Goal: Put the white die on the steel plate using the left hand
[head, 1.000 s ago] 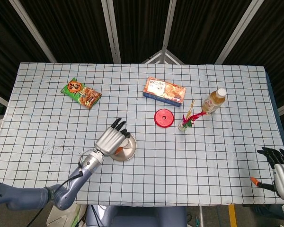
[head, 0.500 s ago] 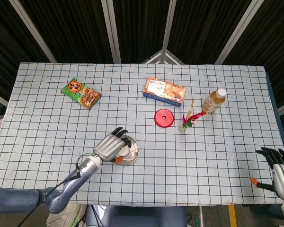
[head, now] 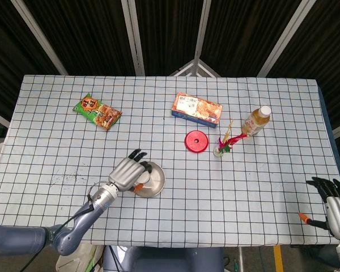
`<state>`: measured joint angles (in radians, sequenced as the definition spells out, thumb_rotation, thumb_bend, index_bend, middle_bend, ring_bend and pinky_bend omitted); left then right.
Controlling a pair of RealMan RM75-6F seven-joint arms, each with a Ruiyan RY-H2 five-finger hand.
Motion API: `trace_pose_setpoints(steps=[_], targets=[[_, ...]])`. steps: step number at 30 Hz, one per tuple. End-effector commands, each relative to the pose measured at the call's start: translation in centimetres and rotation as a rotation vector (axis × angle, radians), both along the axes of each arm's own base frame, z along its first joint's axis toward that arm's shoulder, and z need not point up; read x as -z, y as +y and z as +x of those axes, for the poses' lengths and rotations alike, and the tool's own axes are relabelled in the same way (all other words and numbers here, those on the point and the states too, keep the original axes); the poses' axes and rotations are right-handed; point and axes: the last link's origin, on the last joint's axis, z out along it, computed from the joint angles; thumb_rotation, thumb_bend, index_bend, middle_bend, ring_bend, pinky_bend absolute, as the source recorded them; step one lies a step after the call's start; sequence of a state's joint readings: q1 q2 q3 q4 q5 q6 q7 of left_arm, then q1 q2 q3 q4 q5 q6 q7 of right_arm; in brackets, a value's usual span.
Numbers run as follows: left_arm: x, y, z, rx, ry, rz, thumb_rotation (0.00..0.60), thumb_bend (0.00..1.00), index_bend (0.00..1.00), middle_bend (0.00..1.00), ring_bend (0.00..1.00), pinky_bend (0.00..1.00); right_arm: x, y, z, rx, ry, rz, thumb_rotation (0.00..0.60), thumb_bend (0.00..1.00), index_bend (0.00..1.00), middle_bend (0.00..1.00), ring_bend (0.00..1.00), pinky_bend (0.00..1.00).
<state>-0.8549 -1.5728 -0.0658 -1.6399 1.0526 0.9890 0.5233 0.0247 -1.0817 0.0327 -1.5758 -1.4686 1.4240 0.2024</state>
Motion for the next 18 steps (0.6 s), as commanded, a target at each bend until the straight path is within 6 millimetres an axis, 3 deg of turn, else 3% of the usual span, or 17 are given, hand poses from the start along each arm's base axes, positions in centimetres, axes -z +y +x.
trace_pose_setpoints(steps=[1,10,18], targets=[[0.6,0.7,0.6,0.018,-0.009,0.049,0.6,0.46,0.37,0.43,0.1,0.02,0.0,0.0,0.0,0.0,0.001,0.0,0.6,0.1,0.25,0.19,0.13,0.0],[1.8,1.6,1.4,0.034,0.008,0.088,0.6,0.46,0.37,0.42,0.09,0.01,-0.1,0.0,-0.1,0.006,-0.005,0.0,0.6,0.1,0.25,0.19,0.13,0.0],[1.9,1.0,1.9,0.035,-0.02,0.057,0.6,0.45,0.34,0.4,0.08,0.0,-0.2,0.0,0.0,0.003,-0.008,-0.003,0.6,0.1,0.25,0.19,0.13,0.0]])
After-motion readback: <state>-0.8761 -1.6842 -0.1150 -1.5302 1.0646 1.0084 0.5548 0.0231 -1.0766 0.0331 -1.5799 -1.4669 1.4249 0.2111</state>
